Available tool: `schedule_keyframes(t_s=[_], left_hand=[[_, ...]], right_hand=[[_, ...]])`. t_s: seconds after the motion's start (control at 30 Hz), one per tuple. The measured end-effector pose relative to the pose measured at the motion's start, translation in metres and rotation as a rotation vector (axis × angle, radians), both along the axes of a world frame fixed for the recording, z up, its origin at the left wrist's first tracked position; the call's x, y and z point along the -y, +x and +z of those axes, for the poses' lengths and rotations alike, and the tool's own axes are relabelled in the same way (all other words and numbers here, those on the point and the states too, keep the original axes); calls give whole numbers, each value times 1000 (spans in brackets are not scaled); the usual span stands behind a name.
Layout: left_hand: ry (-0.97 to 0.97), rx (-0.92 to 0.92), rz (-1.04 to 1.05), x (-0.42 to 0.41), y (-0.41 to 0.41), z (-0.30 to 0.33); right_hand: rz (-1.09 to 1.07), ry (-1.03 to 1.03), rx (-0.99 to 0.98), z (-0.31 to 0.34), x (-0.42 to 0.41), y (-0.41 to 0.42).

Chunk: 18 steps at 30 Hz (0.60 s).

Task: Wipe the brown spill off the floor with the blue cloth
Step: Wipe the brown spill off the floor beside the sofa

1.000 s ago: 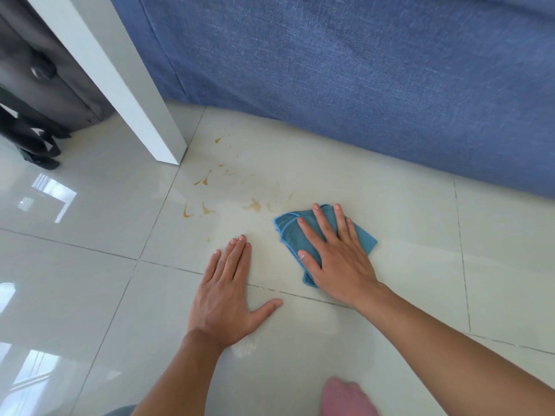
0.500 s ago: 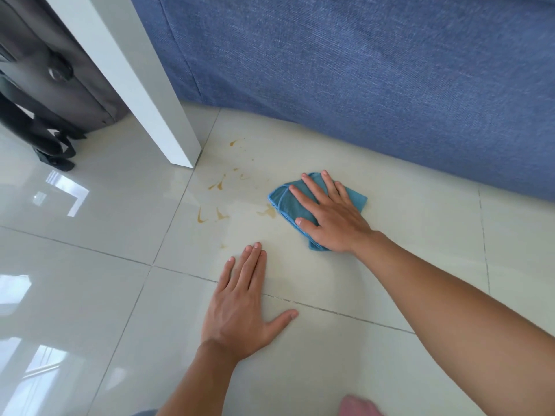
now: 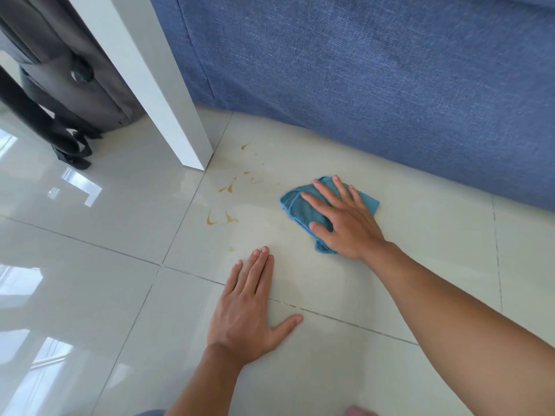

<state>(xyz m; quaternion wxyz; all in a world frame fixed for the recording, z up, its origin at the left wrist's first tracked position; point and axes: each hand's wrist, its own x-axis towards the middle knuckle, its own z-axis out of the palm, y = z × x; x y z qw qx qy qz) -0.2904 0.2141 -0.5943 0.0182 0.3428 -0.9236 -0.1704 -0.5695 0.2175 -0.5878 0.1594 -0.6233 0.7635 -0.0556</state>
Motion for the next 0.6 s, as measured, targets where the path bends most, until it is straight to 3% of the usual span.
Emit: schedule_keyframes(t_s=[0.2,0.4,0.6], left_hand=[[0,6,1,1,-1,1],[0,5,-6,1,0,0],[-9,1,-1,1,1,0]], right_hand=[[-58,32,-58,-3,39,13],[183,33,-6,0,49,25],[267,20,-20,0,27,31]])
